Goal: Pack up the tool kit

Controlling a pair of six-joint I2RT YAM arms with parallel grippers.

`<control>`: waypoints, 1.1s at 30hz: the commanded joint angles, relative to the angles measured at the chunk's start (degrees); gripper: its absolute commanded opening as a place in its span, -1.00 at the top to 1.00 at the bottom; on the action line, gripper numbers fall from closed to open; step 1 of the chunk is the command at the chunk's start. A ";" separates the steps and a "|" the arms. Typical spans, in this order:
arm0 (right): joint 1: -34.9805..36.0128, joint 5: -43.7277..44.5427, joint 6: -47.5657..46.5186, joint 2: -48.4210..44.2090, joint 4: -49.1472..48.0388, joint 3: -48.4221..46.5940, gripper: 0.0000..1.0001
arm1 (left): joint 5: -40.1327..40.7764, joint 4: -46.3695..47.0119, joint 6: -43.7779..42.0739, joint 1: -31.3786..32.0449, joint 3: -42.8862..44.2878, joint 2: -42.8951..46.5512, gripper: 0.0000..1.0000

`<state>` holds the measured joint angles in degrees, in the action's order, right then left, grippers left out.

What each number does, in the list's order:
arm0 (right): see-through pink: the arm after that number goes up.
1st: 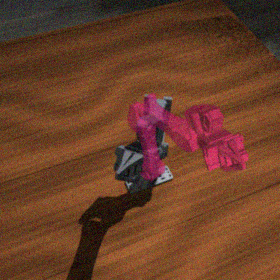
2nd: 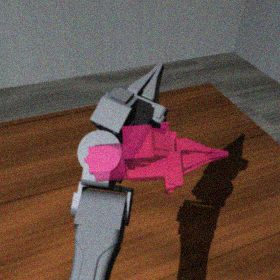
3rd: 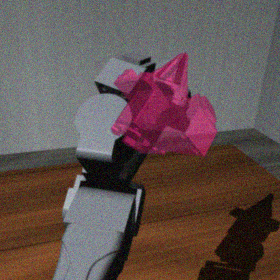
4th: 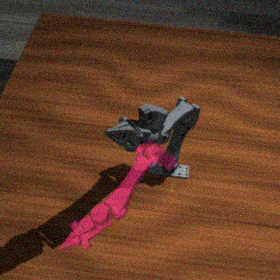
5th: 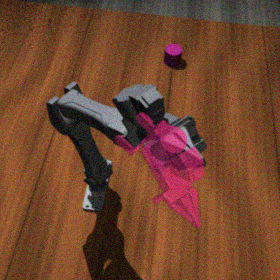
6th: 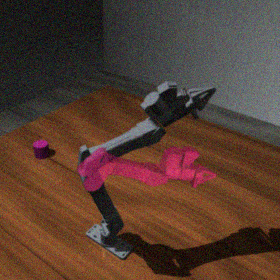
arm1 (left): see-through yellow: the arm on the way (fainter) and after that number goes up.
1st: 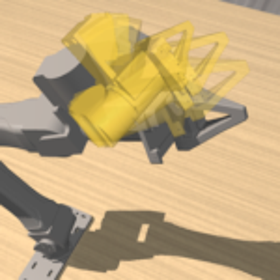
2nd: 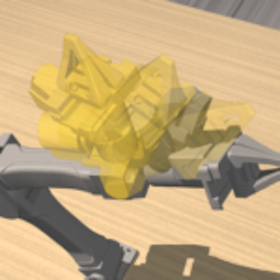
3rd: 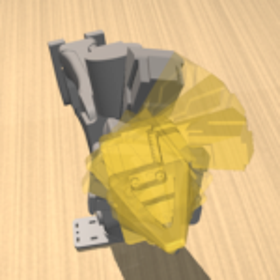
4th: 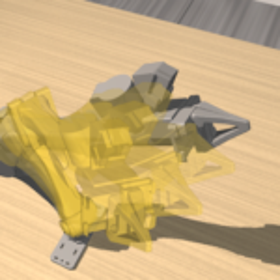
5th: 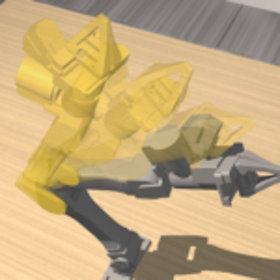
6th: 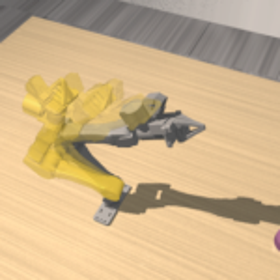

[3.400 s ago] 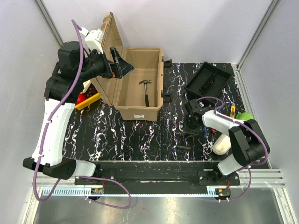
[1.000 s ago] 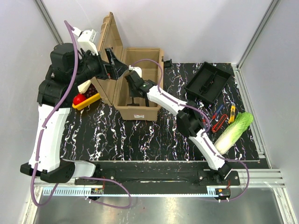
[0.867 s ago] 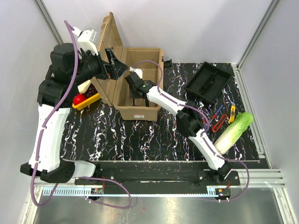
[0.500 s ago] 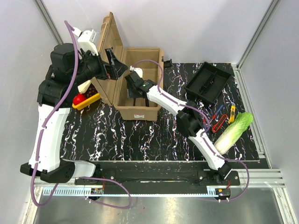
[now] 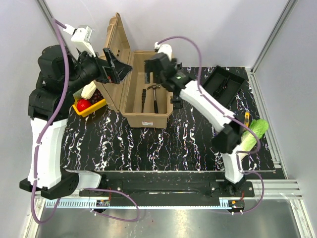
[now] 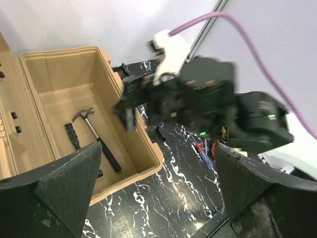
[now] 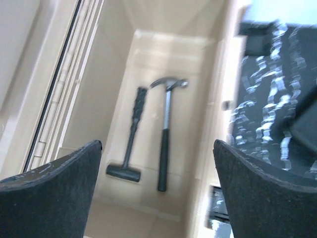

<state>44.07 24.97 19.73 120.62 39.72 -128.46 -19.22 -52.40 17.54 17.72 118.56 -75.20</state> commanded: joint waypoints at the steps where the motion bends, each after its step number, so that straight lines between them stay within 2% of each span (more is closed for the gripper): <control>1: -3.72 9.65 -3.73 -11.17 -2.98 6.98 -0.99 | -1.25 0.28 -0.22 0.13 2.29 1.63 -0.98; 5: -11.71 6.41 -0.75 -19.79 -5.79 18.12 -0.99 | -1.34 0.28 -0.23 0.21 1.76 1.55 -0.98; 9: -20.24 5.27 1.63 -24.37 -7.20 26.76 -0.99 | -1.87 0.28 -0.14 0.21 2.28 0.76 -0.98; 13: -27.36 4.48 5.05 -23.59 -7.03 31.95 -0.99 | -2.05 0.28 0.12 0.13 2.73 -0.38 -0.98; 16: -32.63 3.24 9.18 -19.30 -5.71 32.49 -0.99 | -2.22 0.55 0.21 0.30 2.73 -0.91 -0.98; 19: -35.72 3.15 11.47 -13.59 -5.71 29.86 -0.99 | -2.14 0.72 0.56 0.30 3.08 -1.61 -0.98; 24: -37.92 4.73 14.29 -1.81 -1.93 20.20 -0.97 | -4.15 1.16 1.62 0.30 5.80 -2.85 -0.98; 30: -38.10 5.88 12.88 7.42 -2.81 11.68 -0.80 | -3.80 1.07 1.62 0.22 6.24 -3.64 -0.98; 33: -38.36 7.37 14.02 12.08 0.51 5.97 -0.72 | -3.89 1.07 1.62 0.30 6.33 -4.16 -0.98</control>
<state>5.67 29.08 31.88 129.47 37.80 -114.19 -21.93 -53.43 18.50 17.76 122.67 -78.76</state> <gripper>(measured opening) 0.881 0.988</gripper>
